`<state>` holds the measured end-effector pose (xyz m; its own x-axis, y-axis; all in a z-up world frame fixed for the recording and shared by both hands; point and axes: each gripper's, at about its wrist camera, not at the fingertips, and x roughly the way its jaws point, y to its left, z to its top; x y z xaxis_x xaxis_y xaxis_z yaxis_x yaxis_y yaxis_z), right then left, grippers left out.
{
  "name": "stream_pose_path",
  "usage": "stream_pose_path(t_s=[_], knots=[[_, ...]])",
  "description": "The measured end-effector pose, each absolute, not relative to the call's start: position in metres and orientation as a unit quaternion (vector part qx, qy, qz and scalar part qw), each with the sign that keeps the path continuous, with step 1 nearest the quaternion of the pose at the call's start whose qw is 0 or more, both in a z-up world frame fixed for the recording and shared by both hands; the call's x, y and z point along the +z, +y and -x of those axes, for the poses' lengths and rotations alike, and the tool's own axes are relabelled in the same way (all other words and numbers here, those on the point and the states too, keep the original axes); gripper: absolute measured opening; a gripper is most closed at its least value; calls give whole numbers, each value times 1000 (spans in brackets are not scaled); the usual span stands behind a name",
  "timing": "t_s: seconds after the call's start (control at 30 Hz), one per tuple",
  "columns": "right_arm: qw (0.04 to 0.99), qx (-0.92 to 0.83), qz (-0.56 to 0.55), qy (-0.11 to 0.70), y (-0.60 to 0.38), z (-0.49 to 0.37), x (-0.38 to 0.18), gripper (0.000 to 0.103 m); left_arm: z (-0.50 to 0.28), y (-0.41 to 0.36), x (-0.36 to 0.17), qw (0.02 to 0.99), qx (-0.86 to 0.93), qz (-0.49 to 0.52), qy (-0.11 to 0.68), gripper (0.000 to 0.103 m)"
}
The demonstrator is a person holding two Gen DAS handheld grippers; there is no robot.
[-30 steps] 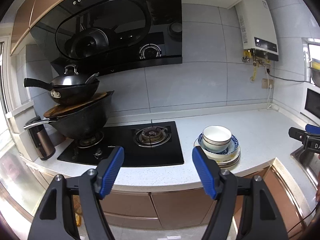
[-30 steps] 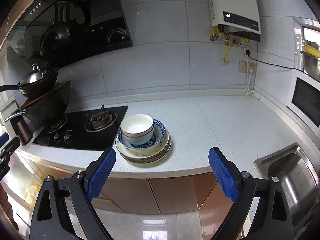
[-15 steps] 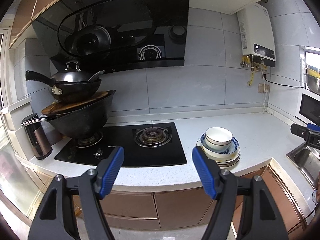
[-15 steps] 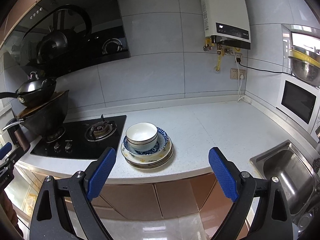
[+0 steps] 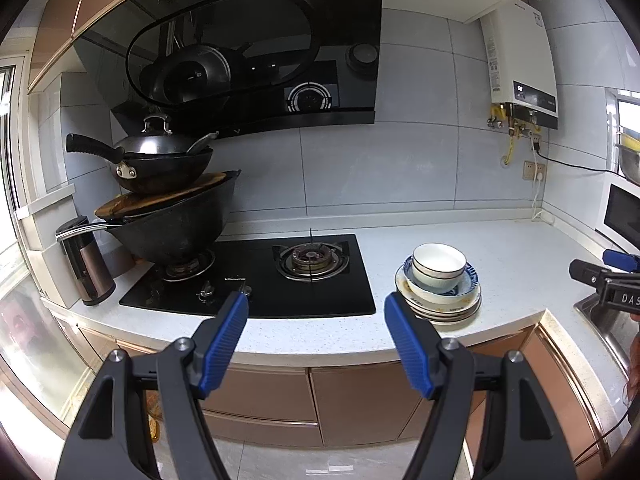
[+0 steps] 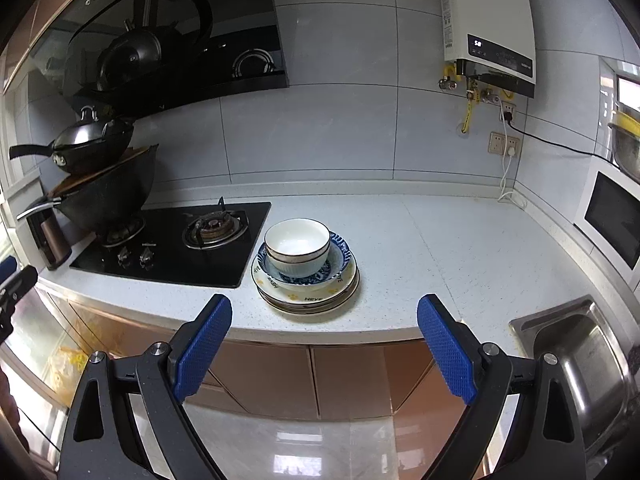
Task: Organize plates and bowls
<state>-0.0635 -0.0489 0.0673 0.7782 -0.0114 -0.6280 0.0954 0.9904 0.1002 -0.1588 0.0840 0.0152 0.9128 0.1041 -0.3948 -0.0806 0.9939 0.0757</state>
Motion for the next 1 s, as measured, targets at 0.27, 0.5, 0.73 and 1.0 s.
stream_pose_path(t_s=[0.27,0.5,0.73,1.0], knots=[[949,-34,-32,313,-60,73,74,92,157,73,9,975,46,-35,215,70],[944,-35,-20,327,-66,69,70,92,151,68,7,974,39,-32,219,70],[945,-31,-20,324,-66,73,72,92,152,64,8,975,35,-31,219,70],[944,-33,-30,328,-70,76,71,92,149,58,7,974,17,-34,225,70]])
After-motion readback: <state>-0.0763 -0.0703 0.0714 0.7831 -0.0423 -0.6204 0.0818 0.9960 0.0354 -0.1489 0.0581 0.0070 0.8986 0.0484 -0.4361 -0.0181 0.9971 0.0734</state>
